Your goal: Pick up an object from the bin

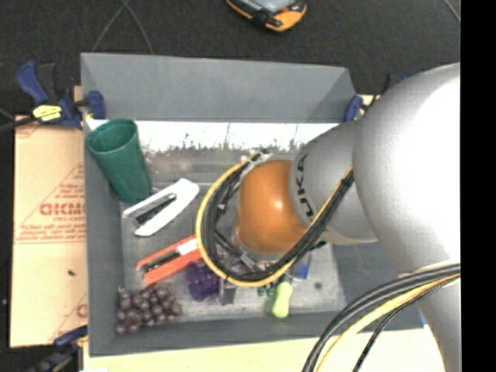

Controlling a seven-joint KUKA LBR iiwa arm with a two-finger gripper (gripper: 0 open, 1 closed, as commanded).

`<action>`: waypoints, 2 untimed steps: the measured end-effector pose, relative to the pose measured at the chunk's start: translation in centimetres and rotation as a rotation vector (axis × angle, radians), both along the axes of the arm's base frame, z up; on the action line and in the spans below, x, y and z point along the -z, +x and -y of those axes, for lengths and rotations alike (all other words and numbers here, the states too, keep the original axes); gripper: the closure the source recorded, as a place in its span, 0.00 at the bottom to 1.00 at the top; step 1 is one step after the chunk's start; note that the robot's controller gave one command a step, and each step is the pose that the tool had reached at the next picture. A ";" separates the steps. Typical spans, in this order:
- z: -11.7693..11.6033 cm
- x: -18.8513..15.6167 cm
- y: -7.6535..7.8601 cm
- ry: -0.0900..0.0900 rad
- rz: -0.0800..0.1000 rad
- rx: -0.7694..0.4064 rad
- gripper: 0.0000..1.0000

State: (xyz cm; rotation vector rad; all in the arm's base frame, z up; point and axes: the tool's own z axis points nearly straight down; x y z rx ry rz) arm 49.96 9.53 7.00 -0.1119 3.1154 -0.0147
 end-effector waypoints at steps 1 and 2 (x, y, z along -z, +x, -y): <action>0.0 0.0 0.0 0.000 0.000 0.000 1.00; 0.6 -1.9 0.5 -0.007 0.002 -0.287 1.00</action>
Offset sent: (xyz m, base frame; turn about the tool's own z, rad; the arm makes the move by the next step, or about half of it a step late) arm 0.0047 -0.0060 0.0213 -0.3174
